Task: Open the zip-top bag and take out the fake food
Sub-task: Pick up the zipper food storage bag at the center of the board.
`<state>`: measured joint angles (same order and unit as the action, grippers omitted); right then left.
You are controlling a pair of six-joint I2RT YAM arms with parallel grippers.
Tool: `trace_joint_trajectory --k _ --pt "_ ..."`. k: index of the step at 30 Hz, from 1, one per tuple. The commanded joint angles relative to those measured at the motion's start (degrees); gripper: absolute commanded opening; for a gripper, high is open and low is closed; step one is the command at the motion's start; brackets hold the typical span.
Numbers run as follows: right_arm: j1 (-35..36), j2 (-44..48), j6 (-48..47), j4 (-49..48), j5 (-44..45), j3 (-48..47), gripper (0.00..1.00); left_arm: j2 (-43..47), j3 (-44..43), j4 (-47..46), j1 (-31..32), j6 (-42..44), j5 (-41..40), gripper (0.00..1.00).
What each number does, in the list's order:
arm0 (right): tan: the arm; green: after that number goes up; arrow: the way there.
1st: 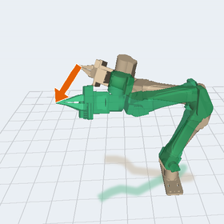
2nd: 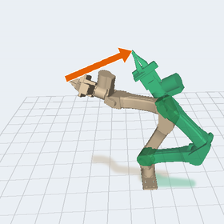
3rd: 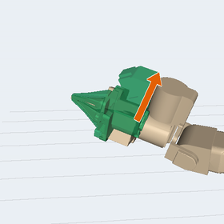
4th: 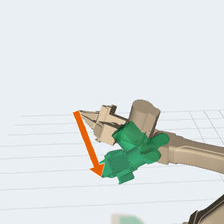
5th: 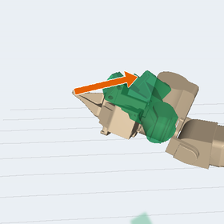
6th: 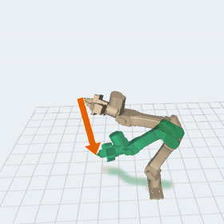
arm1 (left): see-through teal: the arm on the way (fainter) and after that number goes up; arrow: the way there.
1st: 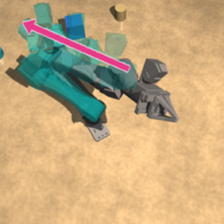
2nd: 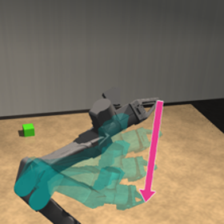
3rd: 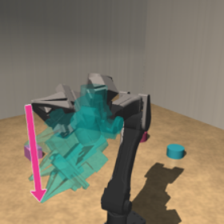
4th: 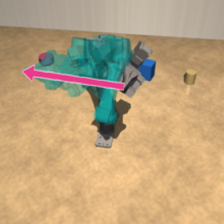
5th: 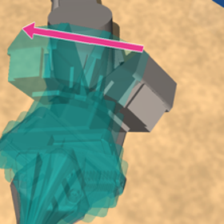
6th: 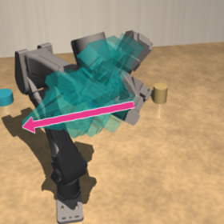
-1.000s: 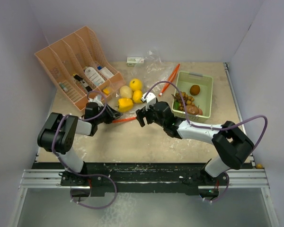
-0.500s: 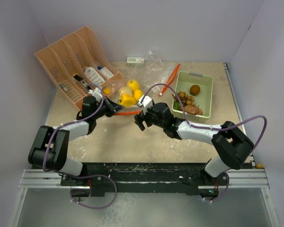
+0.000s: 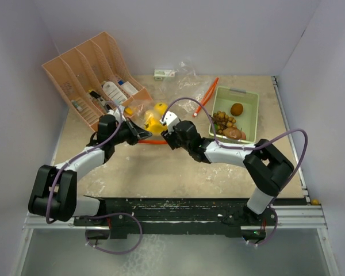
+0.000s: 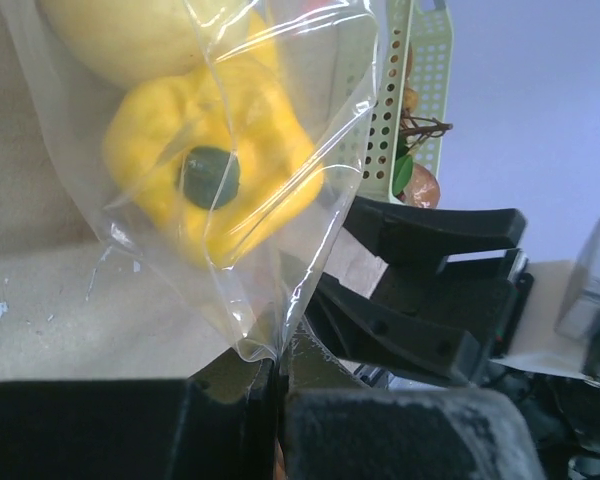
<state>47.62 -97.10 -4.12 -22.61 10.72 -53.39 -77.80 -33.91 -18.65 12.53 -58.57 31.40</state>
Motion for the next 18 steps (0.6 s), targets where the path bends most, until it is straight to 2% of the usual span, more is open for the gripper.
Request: trace_joint_trajectory --k 1,7,10,16,18 --pt "0.6 1.8 0.3 0.1 2.1 -2.9 0.53 4.6 -4.6 4.6 0.2 1.4 0.7 0.00" --pt "3.9 7.4 1.7 -2.7 -4.9 1.8 0.69 3.8 -5.0 4.7 0.1 0.3 0.7 0.00" --pt "6.7 6.4 1.8 -2.4 -2.8 1.8 0.72 3.2 -5.3 3.8 0.1 -0.5 1.0 0.00" --pt "9.2 3.1 2.8 -1.9 3.7 0.6 0.73 3.6 -6.9 5.1 0.1 -0.7 1.0 0.00" --pt "9.2 1.3 4.4 -0.7 8.2 -0.6 0.62 4.1 -7.3 5.7 0.1 -0.9 1.2 0.00"
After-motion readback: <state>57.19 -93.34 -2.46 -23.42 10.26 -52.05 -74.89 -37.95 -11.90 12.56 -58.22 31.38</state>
